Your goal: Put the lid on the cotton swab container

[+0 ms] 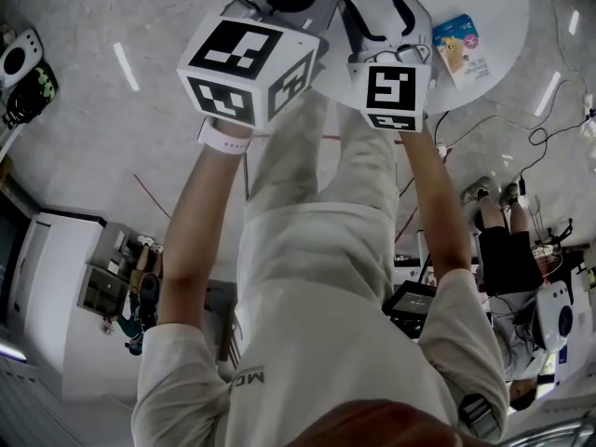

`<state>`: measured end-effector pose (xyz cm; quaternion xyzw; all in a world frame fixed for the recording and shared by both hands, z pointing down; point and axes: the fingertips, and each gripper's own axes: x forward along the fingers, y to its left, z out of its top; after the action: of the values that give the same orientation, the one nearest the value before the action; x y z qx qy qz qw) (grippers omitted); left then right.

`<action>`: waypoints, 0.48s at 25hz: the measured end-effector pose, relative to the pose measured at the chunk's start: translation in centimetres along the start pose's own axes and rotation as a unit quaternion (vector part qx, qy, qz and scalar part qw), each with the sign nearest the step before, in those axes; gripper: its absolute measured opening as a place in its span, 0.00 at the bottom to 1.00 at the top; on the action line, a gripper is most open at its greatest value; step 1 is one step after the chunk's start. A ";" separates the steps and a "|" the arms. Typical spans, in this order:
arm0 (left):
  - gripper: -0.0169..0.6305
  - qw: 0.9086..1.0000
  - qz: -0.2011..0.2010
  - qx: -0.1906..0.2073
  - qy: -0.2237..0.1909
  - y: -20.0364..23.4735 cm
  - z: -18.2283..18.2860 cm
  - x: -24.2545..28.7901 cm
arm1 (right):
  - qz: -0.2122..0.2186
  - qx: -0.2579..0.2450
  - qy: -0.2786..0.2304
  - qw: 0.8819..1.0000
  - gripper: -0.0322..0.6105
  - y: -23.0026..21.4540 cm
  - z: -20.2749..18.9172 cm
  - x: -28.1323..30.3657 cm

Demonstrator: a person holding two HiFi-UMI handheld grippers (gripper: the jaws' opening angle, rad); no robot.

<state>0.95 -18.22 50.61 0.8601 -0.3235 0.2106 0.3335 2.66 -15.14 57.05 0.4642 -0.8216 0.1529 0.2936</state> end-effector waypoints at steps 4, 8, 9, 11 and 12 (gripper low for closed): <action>0.03 1.000 0.004 0.002 -0.010 -1.3 0.6 -2.1 | 0.000 -0.003 -0.009 1.000 0.45 0.4 1.6 -2.0; 0.03 1.000 0.003 0.005 -0.027 -3.2 1.8 -4.7 | -0.001 0.000 -0.020 1.000 0.45 0.8 3.6 -4.9; 0.03 0.999 0.004 0.008 -0.031 -3.8 2.1 -5.5 | -0.001 0.000 -0.023 1.000 0.45 1.0 4.2 -5.9; 0.03 0.999 0.009 0.020 -0.038 -4.8 2.7 -7.1 | -0.002 -0.001 -0.030 1.000 0.43 1.4 5.6 -7.9; 0.03 0.999 0.011 0.026 -0.041 -5.3 3.0 -7.9 | -0.002 -0.002 -0.033 0.999 0.40 1.6 6.2 -9.0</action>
<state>-0.44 -14.06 41.62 0.8727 -0.3411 0.1871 0.2950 2.76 -11.50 46.62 0.4700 -0.8302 0.1355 0.2673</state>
